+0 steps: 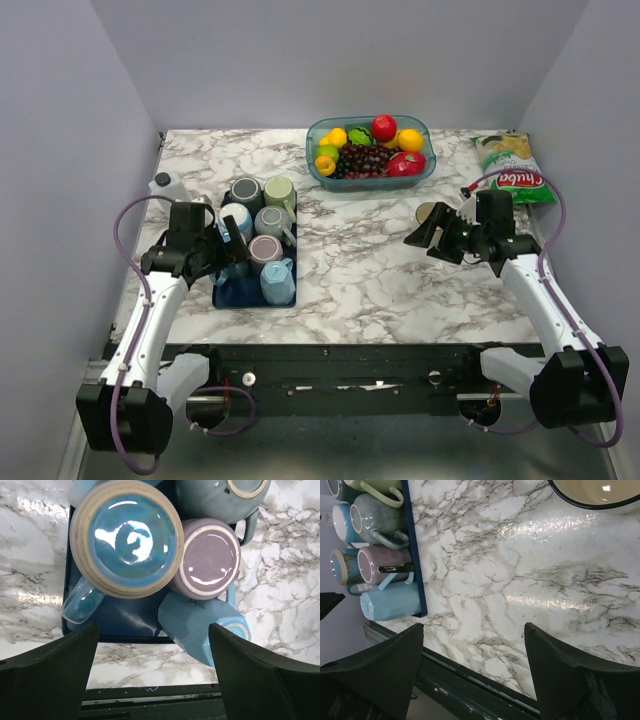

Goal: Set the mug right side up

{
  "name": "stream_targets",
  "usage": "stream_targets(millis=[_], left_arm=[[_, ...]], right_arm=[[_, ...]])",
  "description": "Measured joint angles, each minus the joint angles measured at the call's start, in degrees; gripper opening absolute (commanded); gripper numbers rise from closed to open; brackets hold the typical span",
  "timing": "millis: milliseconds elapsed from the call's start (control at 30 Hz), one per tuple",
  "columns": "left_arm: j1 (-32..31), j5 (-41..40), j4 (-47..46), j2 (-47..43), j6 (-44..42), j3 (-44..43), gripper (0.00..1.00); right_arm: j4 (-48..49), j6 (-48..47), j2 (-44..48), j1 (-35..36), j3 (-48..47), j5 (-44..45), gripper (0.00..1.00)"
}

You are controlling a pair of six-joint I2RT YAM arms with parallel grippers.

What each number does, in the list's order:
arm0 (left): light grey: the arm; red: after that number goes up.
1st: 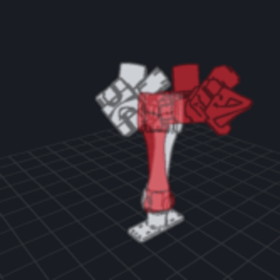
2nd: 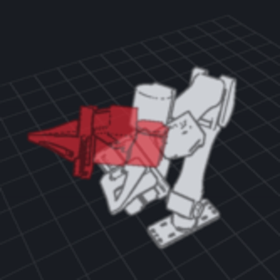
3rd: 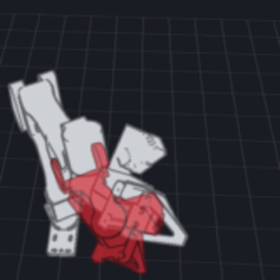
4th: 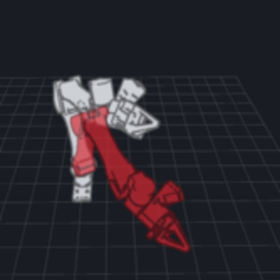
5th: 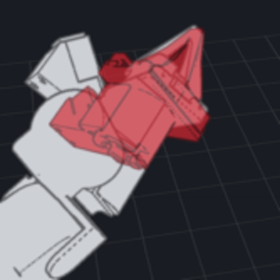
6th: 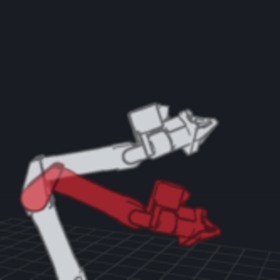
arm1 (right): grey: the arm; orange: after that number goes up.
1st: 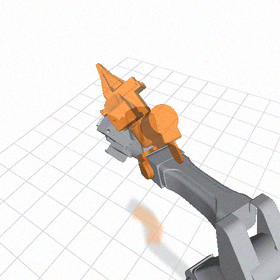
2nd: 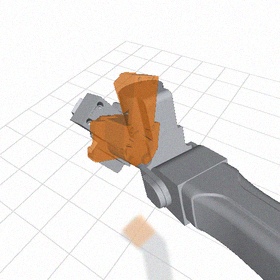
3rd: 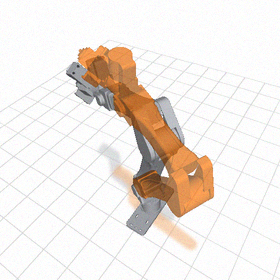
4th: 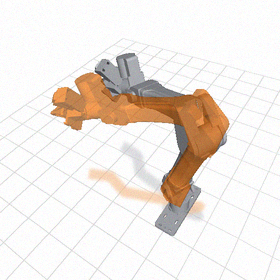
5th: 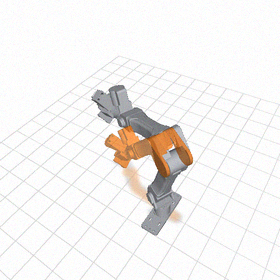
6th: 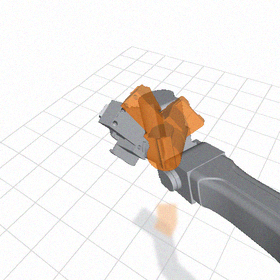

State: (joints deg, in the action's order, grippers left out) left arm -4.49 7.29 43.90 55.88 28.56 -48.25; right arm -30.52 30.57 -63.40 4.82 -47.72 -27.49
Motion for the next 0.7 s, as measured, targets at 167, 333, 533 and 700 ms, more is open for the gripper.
stream_targets(millis=[167,333,533,700], left_arm=[[-0.04,-2.78,-0.13,1.68,-0.20,-1.68,0.99],[-0.09,-7.15,-0.15,6.64,-0.20,-1.88,0.99],[-0.09,-8.85,-2.51,8.11,-0.20,-0.74,0.99],[-0.09,-8.28,-4.26,8.09,-0.17,1.22,0.93]], right_arm=[[0.02,0.02,1.14,0.00,0.74,-0.04,0.87],[0.04,0.02,1.70,0.00,0.96,-0.04,0.87],[0.04,0.07,2.34,0.00,0.96,-0.04,0.87],[0.04,0.48,2.36,0.00,0.96,-0.04,0.87]])
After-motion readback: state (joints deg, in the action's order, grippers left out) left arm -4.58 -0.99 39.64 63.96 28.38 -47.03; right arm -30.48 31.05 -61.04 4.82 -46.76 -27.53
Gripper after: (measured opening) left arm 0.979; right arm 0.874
